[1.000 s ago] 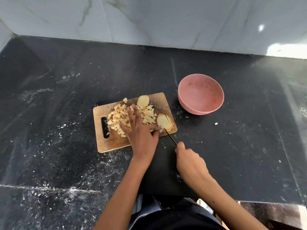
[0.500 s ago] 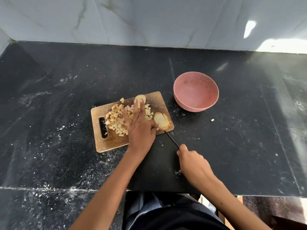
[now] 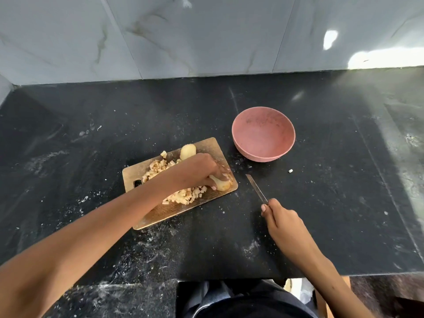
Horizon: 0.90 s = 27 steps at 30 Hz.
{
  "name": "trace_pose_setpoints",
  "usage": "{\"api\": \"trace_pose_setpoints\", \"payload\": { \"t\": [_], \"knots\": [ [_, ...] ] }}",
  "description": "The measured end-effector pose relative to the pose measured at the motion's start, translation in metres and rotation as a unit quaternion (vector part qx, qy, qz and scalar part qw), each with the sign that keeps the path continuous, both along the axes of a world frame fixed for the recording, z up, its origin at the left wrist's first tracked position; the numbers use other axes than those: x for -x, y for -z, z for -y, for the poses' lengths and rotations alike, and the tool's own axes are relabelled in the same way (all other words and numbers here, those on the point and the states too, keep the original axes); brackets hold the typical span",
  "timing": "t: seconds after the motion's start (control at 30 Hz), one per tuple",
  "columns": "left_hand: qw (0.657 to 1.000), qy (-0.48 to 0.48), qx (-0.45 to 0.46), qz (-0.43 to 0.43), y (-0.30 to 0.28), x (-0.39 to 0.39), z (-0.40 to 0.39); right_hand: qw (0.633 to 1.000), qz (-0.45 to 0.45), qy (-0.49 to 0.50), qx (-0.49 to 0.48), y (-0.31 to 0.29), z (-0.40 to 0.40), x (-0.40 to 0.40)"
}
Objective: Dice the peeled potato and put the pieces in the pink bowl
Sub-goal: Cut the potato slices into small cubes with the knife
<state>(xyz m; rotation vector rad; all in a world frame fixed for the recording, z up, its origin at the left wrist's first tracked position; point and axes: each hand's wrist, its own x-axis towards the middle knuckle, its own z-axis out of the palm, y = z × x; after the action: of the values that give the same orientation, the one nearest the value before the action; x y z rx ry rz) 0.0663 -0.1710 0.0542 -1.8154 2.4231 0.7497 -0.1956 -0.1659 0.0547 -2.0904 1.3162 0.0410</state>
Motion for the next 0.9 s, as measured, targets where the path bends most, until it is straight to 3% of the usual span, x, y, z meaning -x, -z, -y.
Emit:
{"api": "trace_pose_setpoints", "payload": {
  "t": [0.23,0.5,0.7,0.9],
  "knots": [
    [0.995,-0.088,0.047,-0.019,0.008,0.01,-0.014,0.998,0.064,0.021,-0.01,0.002,0.01,-0.022],
    [0.969,-0.219,0.113,0.018,0.024,0.05,-0.032,0.989,0.123,0.028,0.074,0.011,0.026,-0.08],
    [0.922,-0.327,0.201,0.047,0.039,0.075,-0.043,0.988,0.14,0.036,0.058,0.015,0.03,-0.096],
    [0.871,-0.397,0.276,0.092,0.045,0.088,-0.038,0.987,0.155,-0.035,0.038,0.016,0.049,-0.101]
  ]
}}
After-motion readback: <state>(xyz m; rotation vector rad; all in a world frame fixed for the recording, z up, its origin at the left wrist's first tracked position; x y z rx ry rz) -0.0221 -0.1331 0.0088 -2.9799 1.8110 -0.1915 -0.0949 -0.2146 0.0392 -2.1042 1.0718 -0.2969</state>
